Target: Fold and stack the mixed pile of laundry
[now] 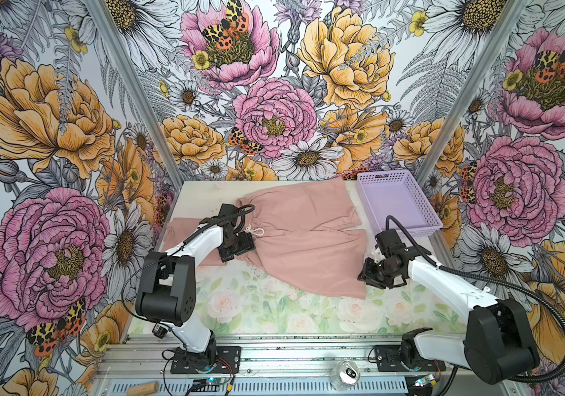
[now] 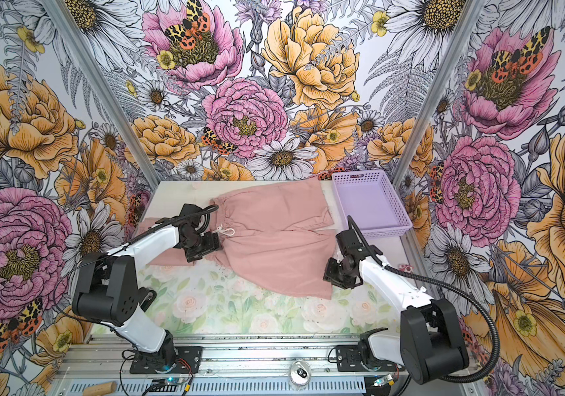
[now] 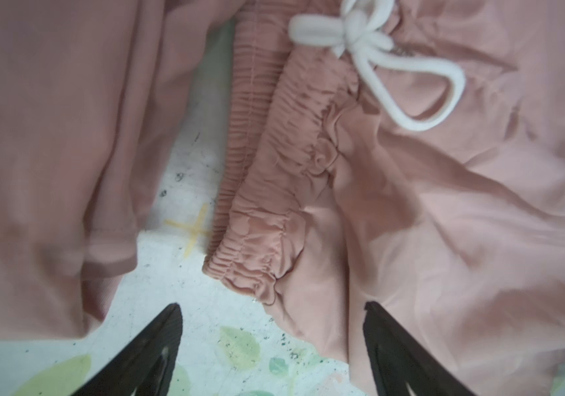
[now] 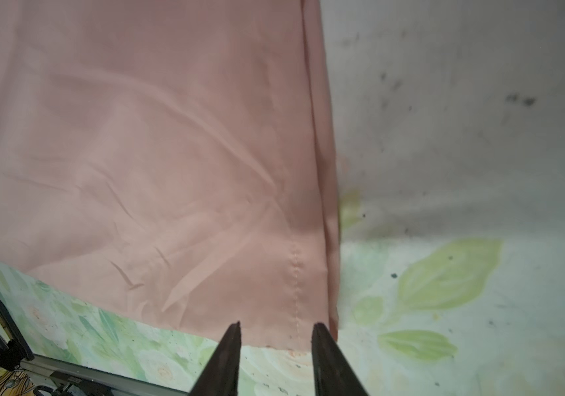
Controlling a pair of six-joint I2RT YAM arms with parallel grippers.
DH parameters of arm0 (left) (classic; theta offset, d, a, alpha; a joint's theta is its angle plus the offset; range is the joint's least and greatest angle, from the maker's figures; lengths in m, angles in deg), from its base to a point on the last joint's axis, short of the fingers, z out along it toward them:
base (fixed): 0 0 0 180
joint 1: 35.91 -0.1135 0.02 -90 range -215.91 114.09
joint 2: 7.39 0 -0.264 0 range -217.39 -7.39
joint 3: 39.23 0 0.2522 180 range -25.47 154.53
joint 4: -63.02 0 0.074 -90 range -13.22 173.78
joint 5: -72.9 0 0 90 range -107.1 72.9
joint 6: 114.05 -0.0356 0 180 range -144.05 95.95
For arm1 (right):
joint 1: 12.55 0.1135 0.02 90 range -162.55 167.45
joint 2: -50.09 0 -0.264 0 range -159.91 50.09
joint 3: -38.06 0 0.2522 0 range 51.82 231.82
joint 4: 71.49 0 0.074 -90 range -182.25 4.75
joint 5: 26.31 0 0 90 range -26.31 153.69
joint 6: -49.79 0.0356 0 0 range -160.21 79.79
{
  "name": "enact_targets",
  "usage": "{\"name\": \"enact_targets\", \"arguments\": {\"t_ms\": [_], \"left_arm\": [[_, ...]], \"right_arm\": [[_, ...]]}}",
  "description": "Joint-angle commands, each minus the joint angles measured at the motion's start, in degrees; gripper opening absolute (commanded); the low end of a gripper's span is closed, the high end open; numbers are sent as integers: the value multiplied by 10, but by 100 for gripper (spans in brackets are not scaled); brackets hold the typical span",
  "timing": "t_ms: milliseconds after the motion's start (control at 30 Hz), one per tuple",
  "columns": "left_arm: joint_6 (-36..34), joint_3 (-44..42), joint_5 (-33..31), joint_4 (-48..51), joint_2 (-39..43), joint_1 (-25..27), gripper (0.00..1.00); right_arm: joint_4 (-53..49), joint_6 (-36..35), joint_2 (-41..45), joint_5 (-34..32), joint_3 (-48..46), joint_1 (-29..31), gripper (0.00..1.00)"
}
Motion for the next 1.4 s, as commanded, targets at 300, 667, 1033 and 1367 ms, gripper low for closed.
{"name": "enact_targets", "arguments": {"t_ms": [300, 667, 1033, 1367], "left_arm": [[-8, -7, -14, -4, 35, -1, 83], [-12, -19, -15, -4, 42, -6, 83], [-10, -39, -8, -3, 37, 1, 82], [15, -40, -20, -25, 13, 25, 78]], "right_arm": [[31, 48, 9, -27, -39, 26, 35], [83, 51, -44, -44, -62, 47, 27], [23, 55, 16, -51, -46, 48, 0], [-32, 23, 35, -65, -7, 9, 0]]}}
